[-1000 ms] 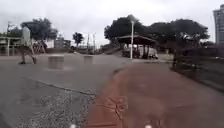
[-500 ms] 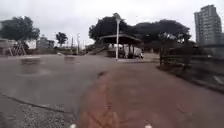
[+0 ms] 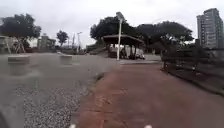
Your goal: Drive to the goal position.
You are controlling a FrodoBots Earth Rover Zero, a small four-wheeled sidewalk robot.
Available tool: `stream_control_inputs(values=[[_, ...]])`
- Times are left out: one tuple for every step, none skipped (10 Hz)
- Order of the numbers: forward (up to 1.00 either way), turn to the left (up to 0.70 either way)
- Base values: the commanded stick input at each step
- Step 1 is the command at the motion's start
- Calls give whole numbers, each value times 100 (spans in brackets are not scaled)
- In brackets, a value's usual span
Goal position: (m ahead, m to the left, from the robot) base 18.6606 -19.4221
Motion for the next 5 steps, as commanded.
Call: stream_control_inputs(values=[[100,-40],[100,-40],[100,-40],[100,-40],[100,-40]])
